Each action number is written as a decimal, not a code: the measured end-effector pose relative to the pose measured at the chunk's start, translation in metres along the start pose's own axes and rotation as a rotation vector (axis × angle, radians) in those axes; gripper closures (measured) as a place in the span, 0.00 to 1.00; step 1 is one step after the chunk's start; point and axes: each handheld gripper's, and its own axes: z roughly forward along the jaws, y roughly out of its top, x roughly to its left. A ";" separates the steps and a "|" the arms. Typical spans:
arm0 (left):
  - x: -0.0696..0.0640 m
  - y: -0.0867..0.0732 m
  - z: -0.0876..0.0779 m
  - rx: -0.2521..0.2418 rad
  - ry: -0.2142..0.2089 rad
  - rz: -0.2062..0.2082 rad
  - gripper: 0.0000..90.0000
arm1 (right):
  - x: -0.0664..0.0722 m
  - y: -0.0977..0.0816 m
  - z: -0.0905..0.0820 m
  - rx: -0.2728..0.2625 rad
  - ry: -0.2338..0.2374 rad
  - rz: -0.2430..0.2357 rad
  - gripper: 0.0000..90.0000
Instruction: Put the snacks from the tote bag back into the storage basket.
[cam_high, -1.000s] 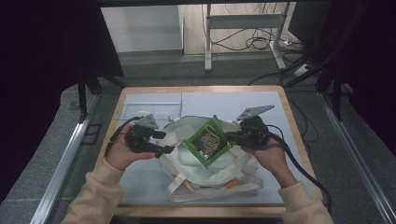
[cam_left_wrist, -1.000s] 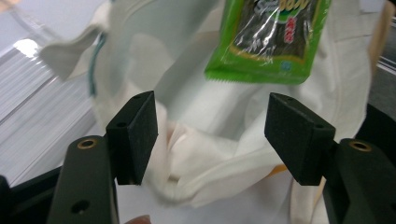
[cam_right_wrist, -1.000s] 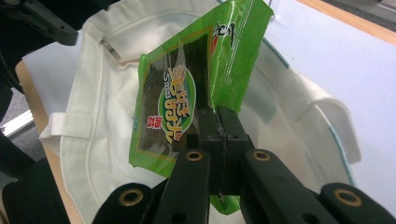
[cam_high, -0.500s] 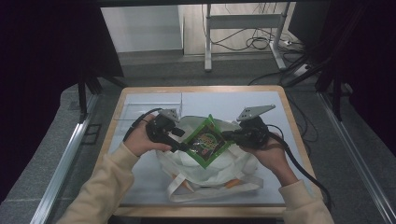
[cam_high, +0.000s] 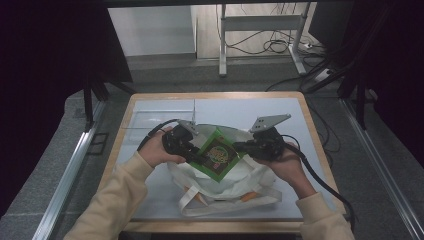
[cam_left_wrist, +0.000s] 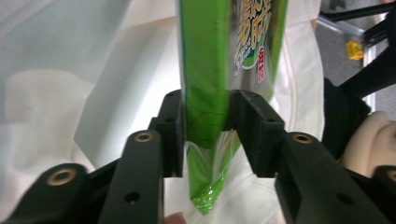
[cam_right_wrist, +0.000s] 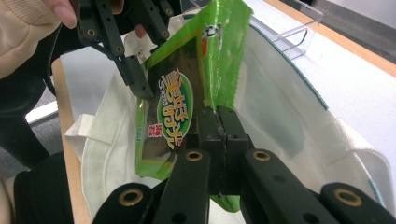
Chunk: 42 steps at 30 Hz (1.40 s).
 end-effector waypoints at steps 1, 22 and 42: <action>0.000 -0.001 0.000 -0.005 -0.011 -0.010 0.75 | 0.000 0.000 0.000 -0.001 -0.004 -0.008 0.99; -0.011 -0.013 -0.016 -0.069 0.062 -0.035 0.81 | 0.010 -0.001 -0.006 -0.057 -0.133 -0.088 0.62; -0.021 -0.037 -0.029 -0.233 0.142 -0.074 0.81 | 0.018 -0.030 -0.014 -0.101 -0.155 0.073 0.42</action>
